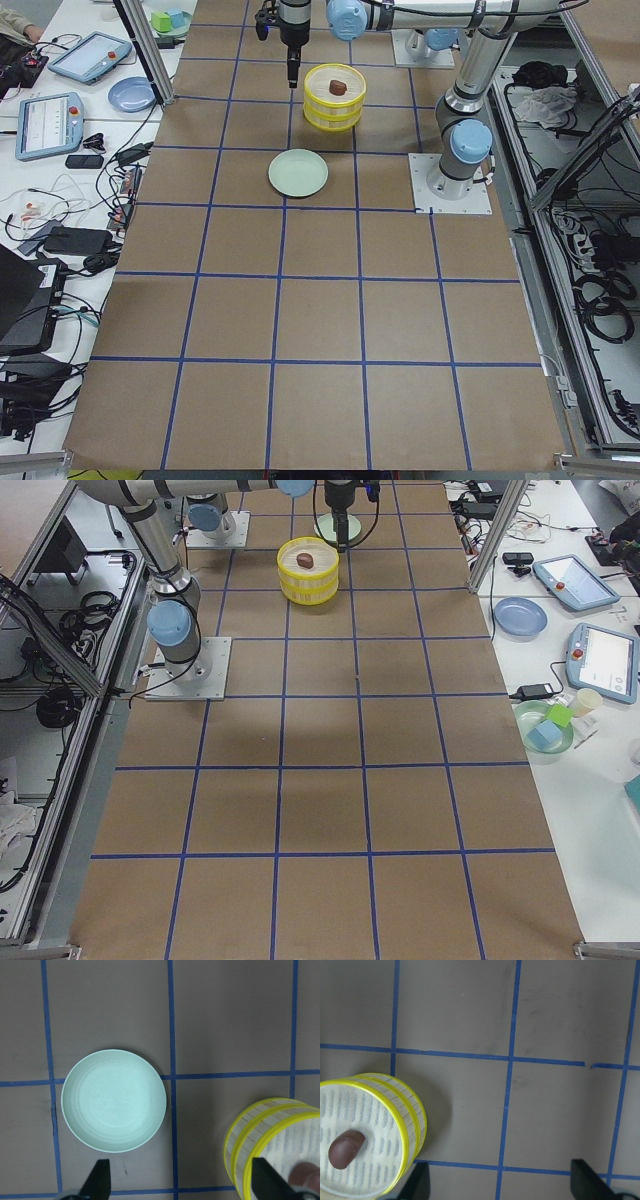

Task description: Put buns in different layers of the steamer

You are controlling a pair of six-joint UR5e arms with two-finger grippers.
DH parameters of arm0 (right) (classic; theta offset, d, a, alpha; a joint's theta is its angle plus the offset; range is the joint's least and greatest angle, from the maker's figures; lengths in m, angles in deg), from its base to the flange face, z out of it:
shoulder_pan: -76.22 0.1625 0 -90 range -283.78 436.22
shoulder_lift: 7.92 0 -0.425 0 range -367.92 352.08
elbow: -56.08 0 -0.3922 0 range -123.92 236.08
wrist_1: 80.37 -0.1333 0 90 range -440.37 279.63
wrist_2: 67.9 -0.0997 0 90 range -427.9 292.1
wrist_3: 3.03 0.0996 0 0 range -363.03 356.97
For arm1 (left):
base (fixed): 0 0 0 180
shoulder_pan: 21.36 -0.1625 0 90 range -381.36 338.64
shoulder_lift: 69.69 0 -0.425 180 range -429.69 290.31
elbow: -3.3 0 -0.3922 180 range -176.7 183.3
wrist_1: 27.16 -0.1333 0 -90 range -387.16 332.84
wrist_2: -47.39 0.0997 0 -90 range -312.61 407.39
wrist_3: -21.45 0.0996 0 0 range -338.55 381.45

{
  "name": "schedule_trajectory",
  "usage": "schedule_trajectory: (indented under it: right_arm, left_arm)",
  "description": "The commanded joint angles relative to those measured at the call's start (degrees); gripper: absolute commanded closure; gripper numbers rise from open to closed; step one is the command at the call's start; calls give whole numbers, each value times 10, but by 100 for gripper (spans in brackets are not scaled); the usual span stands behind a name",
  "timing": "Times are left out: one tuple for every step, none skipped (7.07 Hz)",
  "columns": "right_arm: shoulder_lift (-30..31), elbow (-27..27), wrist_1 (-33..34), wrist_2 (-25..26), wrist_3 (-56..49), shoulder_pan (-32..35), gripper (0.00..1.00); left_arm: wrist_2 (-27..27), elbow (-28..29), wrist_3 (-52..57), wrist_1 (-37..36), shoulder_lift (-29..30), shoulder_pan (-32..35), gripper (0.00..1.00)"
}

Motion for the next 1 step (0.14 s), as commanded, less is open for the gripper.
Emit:
schedule_trajectory:
  right_arm:
    - [0,0,0,0,0,0,0]
  left_arm:
    - [0,0,0,-4,-1,9,0]
